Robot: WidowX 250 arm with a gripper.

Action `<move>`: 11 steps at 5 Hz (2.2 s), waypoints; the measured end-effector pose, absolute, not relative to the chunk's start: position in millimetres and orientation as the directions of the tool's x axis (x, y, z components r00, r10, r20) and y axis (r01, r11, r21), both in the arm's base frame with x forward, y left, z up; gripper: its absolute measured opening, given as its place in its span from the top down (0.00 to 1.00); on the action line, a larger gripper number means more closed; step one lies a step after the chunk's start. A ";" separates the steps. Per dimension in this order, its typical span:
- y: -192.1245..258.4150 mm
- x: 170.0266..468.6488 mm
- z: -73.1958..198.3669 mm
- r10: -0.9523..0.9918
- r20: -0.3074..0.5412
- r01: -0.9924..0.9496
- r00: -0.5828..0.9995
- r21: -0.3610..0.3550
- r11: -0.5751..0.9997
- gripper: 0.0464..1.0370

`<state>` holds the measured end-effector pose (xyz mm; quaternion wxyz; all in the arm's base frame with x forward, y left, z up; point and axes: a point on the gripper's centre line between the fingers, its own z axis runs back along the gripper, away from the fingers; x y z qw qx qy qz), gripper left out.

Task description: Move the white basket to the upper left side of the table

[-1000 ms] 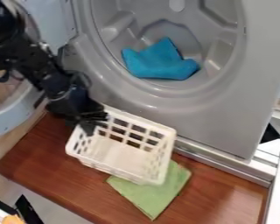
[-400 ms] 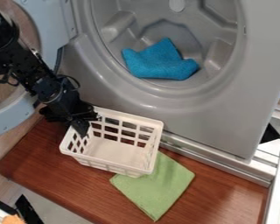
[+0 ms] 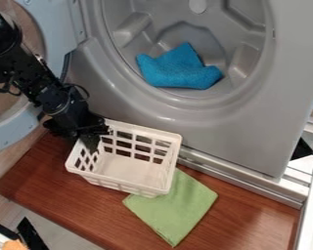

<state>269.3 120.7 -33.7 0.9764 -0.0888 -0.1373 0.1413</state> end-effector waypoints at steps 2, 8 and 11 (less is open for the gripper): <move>119.4 269.2 -33.8 0.302 0.238 -0.254 0.923 -0.213 0.944 0.09; 60.0 301.4 32.4 -0.037 0.309 0.048 0.950 -0.028 0.998 0.04; 50.4 293.3 66.7 -0.073 0.375 0.062 0.924 0.040 0.997 0.04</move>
